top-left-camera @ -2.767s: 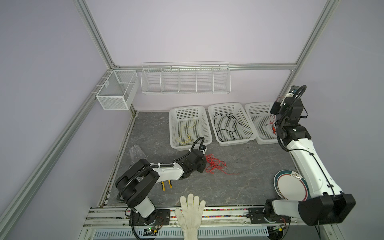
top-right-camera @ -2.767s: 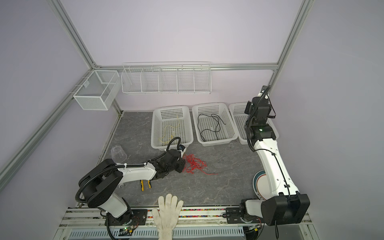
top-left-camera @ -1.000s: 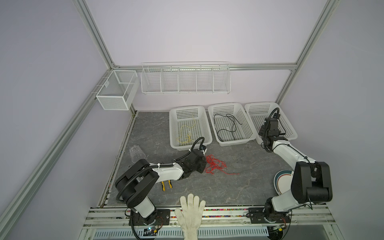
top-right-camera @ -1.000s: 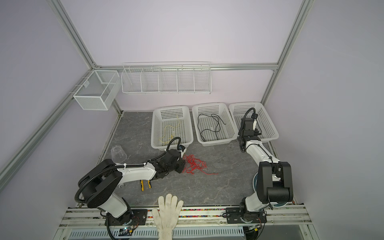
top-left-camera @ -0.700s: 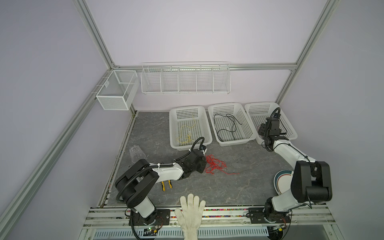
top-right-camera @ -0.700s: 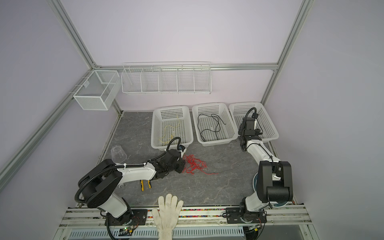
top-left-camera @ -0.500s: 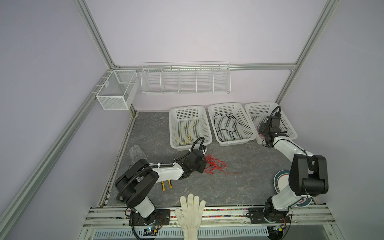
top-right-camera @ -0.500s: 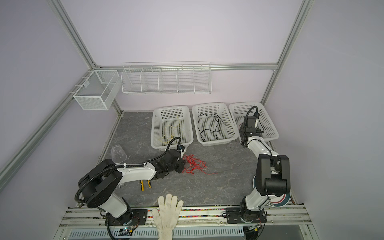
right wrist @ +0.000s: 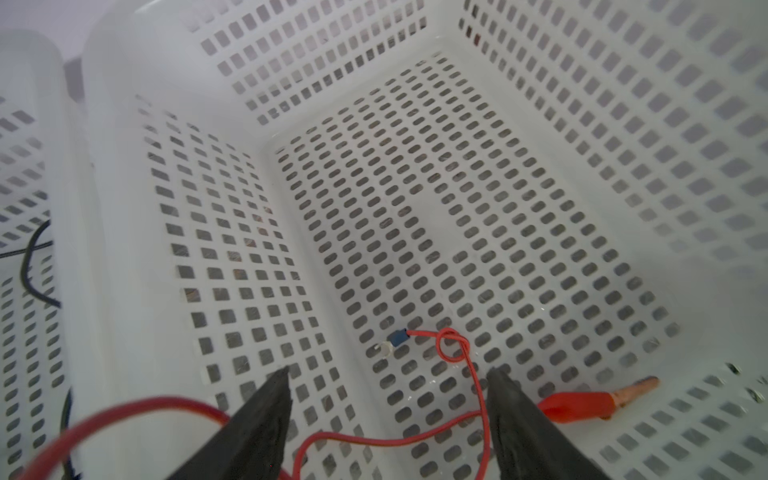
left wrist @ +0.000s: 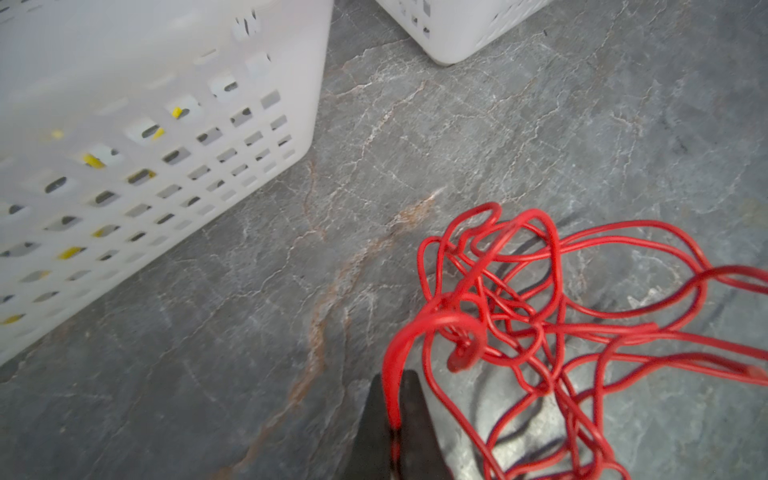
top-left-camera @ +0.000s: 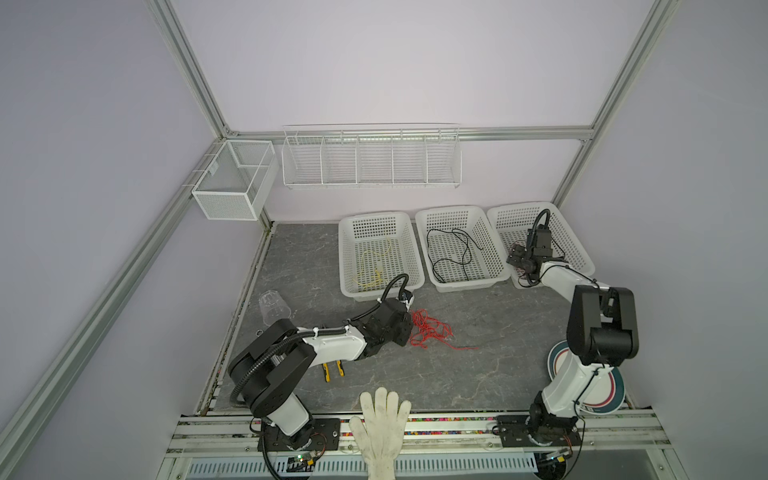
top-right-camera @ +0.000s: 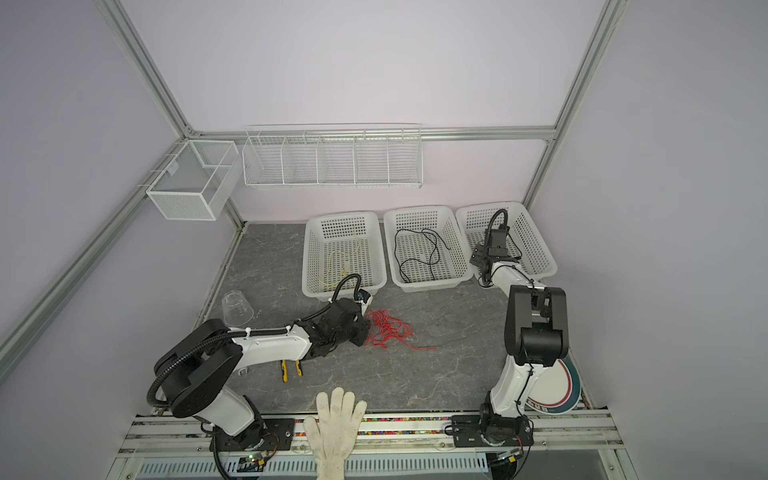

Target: Untangle the cables

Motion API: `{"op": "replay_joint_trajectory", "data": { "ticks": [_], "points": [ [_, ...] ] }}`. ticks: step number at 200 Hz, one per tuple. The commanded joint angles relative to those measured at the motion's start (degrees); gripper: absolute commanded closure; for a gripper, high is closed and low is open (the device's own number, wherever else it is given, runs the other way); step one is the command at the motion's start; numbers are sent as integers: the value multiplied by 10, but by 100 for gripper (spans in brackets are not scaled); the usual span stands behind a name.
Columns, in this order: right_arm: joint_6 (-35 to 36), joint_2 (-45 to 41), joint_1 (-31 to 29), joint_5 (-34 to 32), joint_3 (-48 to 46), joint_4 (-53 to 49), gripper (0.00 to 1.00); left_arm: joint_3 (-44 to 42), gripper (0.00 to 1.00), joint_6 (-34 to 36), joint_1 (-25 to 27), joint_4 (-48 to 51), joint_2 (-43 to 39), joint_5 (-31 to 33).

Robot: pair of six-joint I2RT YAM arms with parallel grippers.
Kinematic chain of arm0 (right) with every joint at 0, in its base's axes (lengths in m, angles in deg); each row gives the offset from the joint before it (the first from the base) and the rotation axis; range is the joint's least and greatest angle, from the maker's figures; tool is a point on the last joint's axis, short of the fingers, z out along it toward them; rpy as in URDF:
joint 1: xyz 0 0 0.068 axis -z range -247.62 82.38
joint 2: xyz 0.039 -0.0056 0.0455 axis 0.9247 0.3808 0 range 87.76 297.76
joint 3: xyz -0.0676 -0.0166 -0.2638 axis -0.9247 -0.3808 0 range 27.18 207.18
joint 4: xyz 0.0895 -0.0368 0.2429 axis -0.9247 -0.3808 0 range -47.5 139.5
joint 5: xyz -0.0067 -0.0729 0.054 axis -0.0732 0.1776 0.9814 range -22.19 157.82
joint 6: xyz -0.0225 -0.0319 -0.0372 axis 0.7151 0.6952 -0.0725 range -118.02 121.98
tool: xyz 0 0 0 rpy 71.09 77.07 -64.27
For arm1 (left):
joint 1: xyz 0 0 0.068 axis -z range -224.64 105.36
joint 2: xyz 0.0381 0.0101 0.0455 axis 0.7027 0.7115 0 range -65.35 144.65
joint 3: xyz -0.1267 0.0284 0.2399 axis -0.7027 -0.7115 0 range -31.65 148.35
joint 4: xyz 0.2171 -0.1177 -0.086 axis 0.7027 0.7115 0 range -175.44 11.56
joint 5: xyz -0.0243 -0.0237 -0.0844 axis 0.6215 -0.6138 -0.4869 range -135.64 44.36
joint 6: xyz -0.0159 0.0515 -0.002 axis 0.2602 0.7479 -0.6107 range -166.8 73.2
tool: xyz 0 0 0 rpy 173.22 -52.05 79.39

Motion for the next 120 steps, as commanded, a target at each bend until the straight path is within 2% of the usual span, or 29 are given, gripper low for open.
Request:
{"op": "replay_joint_trajectory", "data": {
  "ticks": [1, 58, 83, 120],
  "points": [
    [39, 16, -4, 81, 1, -11, 25, -13, 100, -1, -1, 6, -22, 9],
    [51, 19, -4, 181, 16, -39, 27, -30, 100, 3, -1, 7, -47, 24],
    [50, 24, -8, 250, 28, -49, 28, -36, 100, 4, -1, 0, -51, 24],
    [54, 33, -19, 292, 38, -53, 29, -41, 100, 4, -1, -1, -54, 25]
  ]
}}
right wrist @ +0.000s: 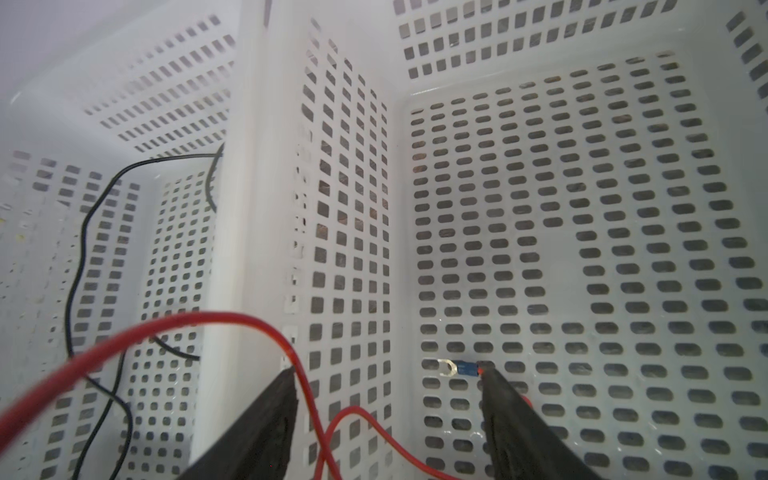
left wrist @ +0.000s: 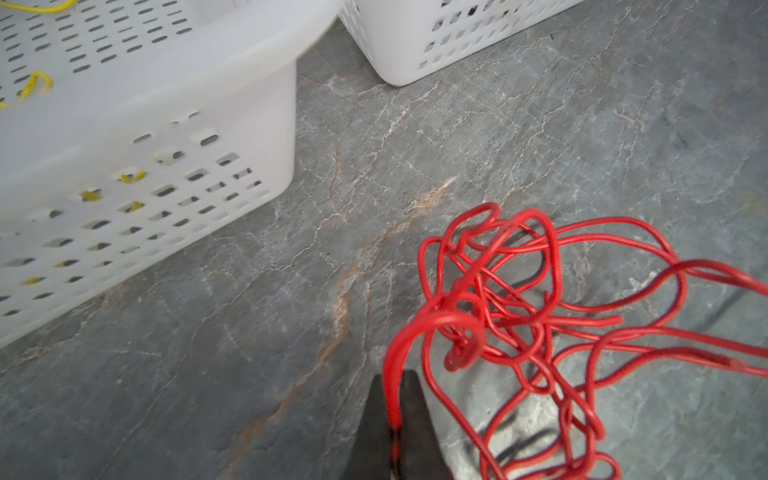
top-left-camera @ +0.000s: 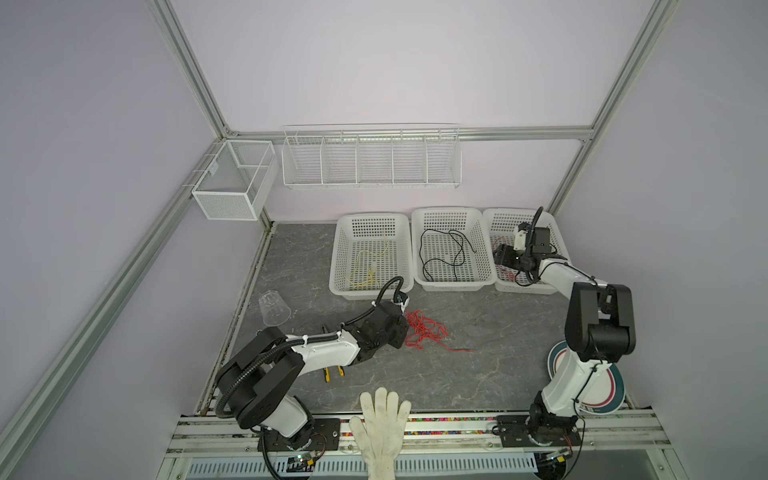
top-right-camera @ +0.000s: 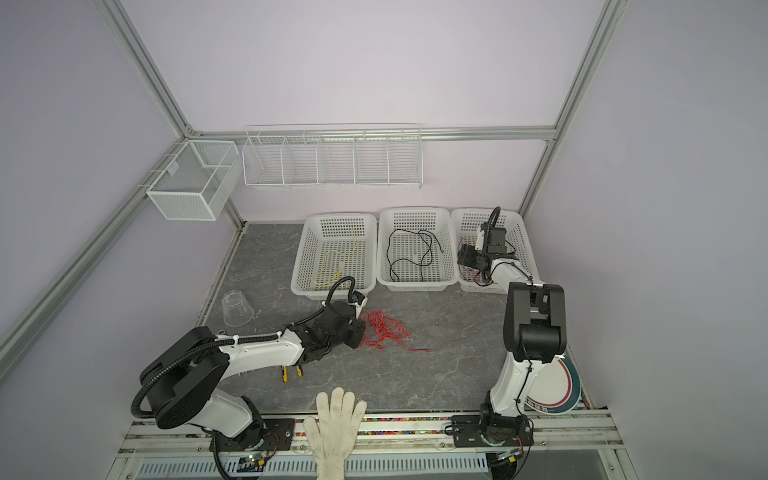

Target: Untangle the cables

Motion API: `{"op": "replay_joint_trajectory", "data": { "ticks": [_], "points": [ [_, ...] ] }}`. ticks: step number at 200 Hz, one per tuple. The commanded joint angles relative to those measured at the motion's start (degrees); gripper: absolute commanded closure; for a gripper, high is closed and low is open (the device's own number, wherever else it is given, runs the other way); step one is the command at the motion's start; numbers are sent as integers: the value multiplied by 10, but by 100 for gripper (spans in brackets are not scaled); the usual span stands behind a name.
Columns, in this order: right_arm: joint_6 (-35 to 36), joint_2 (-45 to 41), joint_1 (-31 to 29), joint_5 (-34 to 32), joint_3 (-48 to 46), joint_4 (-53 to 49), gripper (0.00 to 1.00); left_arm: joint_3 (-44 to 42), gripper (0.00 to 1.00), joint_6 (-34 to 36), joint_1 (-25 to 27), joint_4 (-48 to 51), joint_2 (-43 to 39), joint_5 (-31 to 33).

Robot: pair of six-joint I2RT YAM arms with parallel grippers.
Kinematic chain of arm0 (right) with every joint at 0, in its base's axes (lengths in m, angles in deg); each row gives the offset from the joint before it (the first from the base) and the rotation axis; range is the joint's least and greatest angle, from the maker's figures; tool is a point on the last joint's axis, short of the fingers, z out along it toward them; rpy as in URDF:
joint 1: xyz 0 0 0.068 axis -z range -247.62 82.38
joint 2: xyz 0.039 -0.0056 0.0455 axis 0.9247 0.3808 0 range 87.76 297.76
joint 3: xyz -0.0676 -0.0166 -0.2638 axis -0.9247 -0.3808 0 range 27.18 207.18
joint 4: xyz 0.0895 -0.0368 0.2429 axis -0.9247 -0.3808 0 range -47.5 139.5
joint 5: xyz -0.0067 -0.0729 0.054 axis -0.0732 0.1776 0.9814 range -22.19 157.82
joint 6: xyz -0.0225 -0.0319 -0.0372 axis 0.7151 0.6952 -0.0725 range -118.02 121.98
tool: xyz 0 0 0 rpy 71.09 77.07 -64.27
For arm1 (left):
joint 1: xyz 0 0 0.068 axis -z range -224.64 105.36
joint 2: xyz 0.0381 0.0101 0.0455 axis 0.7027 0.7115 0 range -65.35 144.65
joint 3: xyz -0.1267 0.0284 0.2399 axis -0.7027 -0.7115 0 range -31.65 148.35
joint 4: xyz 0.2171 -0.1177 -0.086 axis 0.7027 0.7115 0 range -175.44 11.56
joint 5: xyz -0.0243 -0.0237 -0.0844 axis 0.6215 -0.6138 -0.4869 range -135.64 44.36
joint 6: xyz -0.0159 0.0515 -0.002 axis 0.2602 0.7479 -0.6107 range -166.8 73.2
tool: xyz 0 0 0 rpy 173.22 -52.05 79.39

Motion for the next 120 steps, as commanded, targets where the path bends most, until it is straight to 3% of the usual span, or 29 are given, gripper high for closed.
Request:
{"op": "replay_joint_trajectory", "data": {
  "ticks": [1, 72, 102, 120],
  "points": [
    [15, 16, -16, 69, 11, -22, 29, -9, 100, 3, -1, -5, -13, 8],
    [22, 17, -60, 87, 21, -25, 29, -28, 100, 2, -1, -12, -33, 20],
    [11, 11, -68, 66, 16, -24, 28, -36, 100, -1, -1, -18, -40, 24],
    [-7, -10, -68, 18, -1, -23, 28, -42, 100, -2, -1, -18, -45, 29]
  ]
}}
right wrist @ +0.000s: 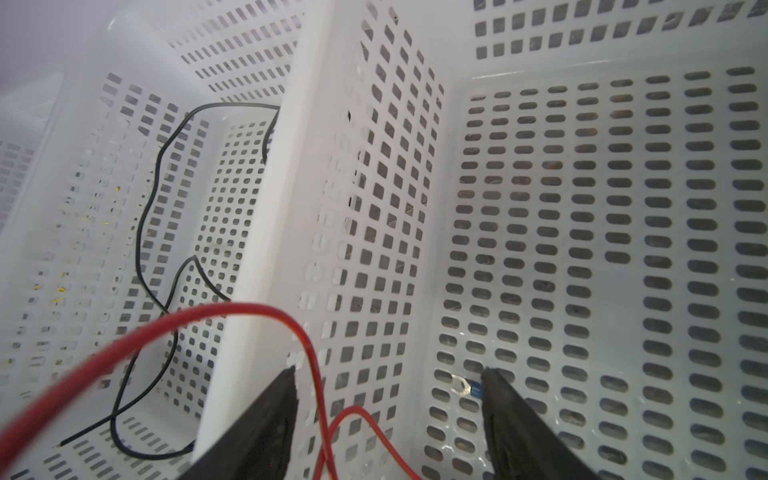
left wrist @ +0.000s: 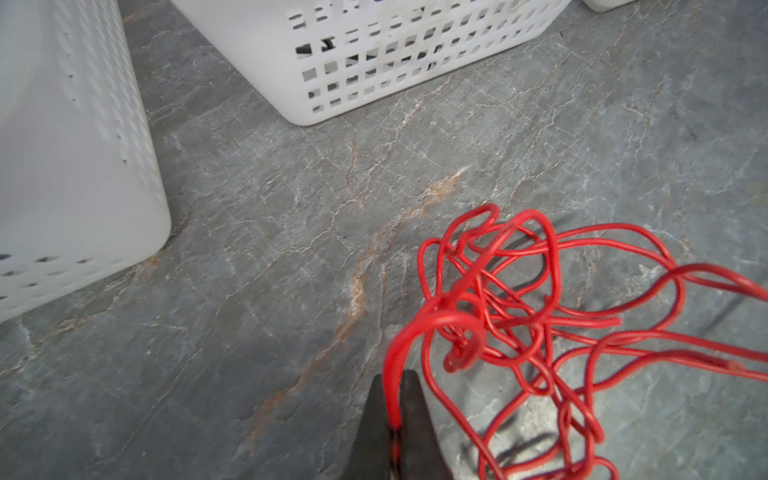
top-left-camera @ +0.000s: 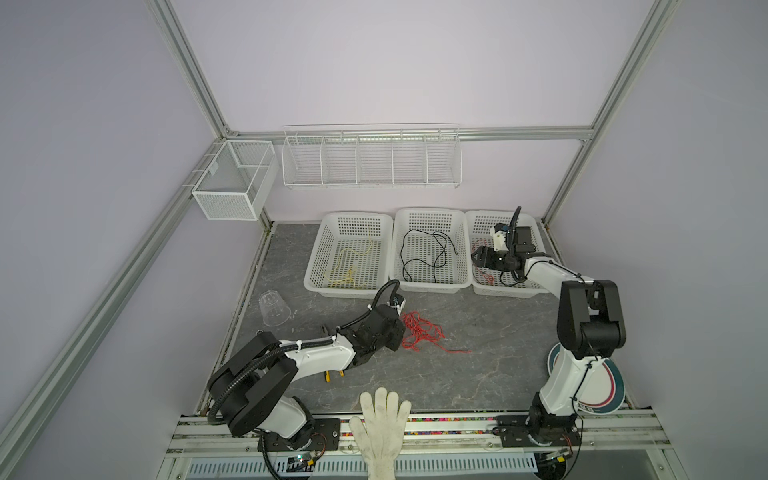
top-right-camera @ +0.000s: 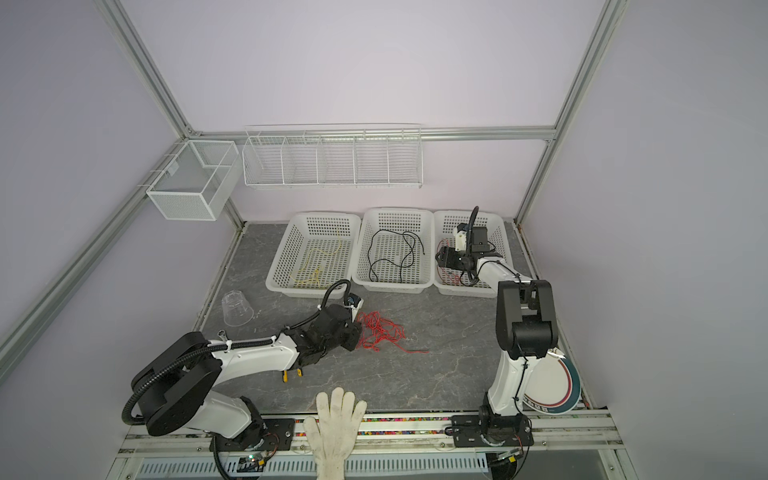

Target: Untangle the cables

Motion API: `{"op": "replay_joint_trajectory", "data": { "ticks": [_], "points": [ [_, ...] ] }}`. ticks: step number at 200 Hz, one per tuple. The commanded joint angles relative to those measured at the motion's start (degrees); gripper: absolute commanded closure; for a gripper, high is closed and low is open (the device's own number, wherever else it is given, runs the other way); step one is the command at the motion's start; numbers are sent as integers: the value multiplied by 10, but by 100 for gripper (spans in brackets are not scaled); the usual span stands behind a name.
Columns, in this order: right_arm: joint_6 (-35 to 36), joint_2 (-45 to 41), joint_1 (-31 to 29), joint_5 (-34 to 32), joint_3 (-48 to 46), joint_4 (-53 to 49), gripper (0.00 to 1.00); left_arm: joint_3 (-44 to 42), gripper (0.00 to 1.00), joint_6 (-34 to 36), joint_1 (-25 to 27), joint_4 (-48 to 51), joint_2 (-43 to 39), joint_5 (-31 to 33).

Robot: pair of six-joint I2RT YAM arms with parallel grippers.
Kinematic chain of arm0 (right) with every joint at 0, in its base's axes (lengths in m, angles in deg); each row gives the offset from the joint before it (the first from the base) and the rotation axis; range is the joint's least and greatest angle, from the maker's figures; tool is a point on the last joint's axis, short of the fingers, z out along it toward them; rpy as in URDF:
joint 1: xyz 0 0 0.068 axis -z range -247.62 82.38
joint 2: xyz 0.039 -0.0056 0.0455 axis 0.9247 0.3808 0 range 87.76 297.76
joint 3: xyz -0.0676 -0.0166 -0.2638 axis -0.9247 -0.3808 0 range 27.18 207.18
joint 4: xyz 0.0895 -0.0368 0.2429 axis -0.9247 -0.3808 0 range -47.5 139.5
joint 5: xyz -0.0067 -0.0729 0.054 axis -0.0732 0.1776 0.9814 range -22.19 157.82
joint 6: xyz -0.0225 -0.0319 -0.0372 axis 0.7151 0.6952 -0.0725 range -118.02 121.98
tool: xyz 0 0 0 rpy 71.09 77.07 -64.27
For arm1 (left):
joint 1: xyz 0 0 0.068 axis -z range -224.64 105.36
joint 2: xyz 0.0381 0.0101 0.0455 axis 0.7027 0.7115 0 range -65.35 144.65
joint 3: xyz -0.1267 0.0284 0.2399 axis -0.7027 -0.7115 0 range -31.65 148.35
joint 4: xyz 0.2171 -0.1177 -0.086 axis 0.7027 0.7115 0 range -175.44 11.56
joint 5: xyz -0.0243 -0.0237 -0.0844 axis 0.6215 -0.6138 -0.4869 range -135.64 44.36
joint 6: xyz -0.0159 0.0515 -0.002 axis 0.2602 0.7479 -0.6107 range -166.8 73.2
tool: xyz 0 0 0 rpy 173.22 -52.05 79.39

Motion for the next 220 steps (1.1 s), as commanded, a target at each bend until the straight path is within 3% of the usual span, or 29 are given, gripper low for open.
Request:
{"op": "replay_joint_trajectory", "data": {
  "ticks": [1, 31, 48, 120, 220],
  "points": [
    [-14, -22, -4, -37, -14, -8, 28, -12, 100, -2, -1, -11, -15, 13],
    [-41, -85, -5, -167, -57, -21, 25, -23, 100, -3, -1, -16, -28, 18],
    [-42, -127, -4, -195, -85, -21, 24, -30, 100, -4, -1, -26, -36, 19],
    [-41, -215, 19, -125, -101, -76, 19, -29, 100, 2, -2, -40, -44, 13],
    [-60, -350, 31, -14, -147, -36, 14, -34, 100, 0, -1, -52, -46, 8]
  ]
}}
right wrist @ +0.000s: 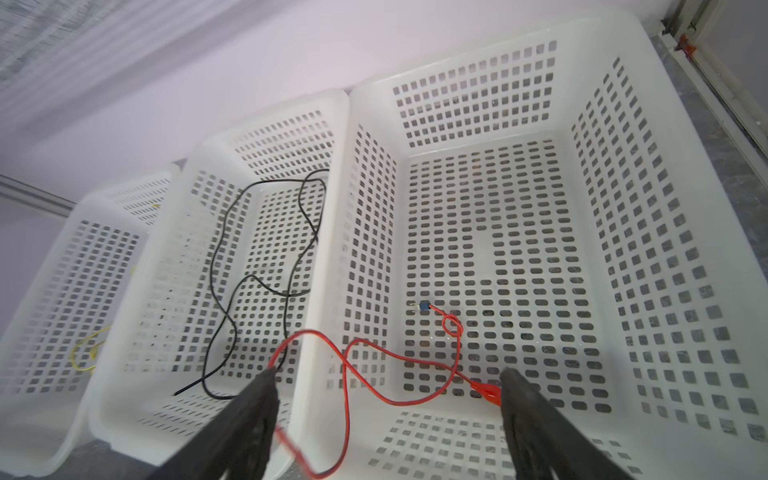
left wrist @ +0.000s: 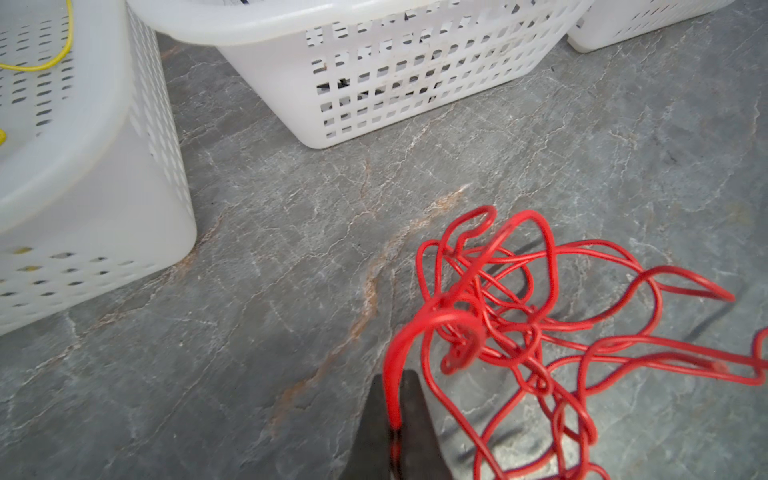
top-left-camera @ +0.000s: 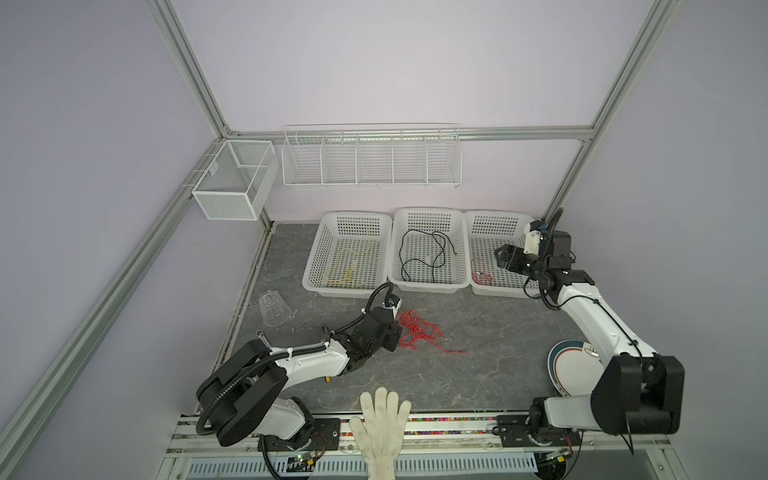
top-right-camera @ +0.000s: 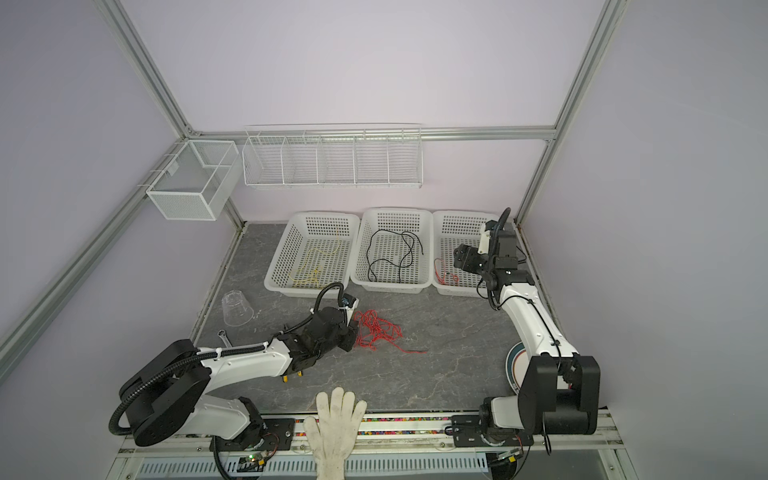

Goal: Untangle the cables
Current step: 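Move the right gripper back to the red tangle held by the left gripper, then grasp a red wire with the right gripper and pull it away from the left gripper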

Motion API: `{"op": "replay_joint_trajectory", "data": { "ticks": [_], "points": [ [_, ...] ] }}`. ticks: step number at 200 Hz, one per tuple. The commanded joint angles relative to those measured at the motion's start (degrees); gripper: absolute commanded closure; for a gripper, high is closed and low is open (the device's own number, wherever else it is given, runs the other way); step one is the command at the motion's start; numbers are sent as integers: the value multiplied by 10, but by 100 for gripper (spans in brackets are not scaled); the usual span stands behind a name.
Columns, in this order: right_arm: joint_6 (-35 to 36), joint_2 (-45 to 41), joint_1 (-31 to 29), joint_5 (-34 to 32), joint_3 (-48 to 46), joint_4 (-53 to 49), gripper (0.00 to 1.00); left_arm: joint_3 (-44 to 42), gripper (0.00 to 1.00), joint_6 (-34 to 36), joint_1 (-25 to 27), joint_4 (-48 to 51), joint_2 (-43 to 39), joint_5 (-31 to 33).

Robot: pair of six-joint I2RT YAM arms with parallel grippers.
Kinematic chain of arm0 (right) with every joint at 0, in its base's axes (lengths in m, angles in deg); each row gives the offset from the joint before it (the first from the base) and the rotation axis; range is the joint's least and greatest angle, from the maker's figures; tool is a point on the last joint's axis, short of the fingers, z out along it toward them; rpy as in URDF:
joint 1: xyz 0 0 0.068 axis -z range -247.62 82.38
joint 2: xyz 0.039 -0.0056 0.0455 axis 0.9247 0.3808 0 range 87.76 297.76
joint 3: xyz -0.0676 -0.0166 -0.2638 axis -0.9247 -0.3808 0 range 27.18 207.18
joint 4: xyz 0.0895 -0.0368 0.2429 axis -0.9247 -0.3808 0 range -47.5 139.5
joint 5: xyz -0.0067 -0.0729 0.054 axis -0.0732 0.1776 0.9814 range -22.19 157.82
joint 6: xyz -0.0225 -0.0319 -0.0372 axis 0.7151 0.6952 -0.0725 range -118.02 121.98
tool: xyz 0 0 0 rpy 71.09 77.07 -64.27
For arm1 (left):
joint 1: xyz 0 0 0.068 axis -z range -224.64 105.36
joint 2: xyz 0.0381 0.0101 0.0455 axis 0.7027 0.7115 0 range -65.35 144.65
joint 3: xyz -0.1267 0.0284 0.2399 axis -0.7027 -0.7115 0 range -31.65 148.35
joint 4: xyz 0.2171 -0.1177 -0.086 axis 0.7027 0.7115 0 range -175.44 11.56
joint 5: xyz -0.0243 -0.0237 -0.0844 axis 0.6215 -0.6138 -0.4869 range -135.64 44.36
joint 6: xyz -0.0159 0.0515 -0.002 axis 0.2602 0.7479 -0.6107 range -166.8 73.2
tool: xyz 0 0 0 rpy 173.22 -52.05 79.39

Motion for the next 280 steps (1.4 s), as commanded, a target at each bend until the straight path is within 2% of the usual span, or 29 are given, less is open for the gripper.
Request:
{"op": "replay_joint_trajectory", "data": {
  "ticks": [1, 32, 55, 81, 123, 156, 203, 244, 270, 280],
  "points": [
    [-7, -35, 2, 46, -18, 22, 14, -6, 100, 0, -2, -20, -11, -5],
    [19, -67, -11, 69, -27, 7, 16, -7, 100, 1, -1, -32, -13, -12],
    [34, -84, -43, 81, -49, 6, 20, -13, 100, 9, -1, -45, -21, -26],
    [37, -99, -101, 107, -90, 33, 26, -32, 100, 30, -1, -67, -50, -51],
    [80, -103, -216, 107, -139, 44, 30, -76, 100, 55, -1, -105, -137, -73],
    [85, -65, -272, 116, -145, 48, 34, -112, 100, 68, -1, -143, -207, -69],
    [79, -6, -325, 127, -138, 64, 35, -143, 100, 83, -1, -162, -281, -40],
    [75, 47, -351, 156, -105, 70, 35, -160, 100, 94, -1, -187, -305, -22],
    [68, 73, -366, 164, -85, 79, 38, -164, 100, 95, -2, -203, -303, -20],
    [62, 82, -368, 172, -82, 88, 42, -166, 100, 94, -1, -214, -301, -21]
  ]
}}
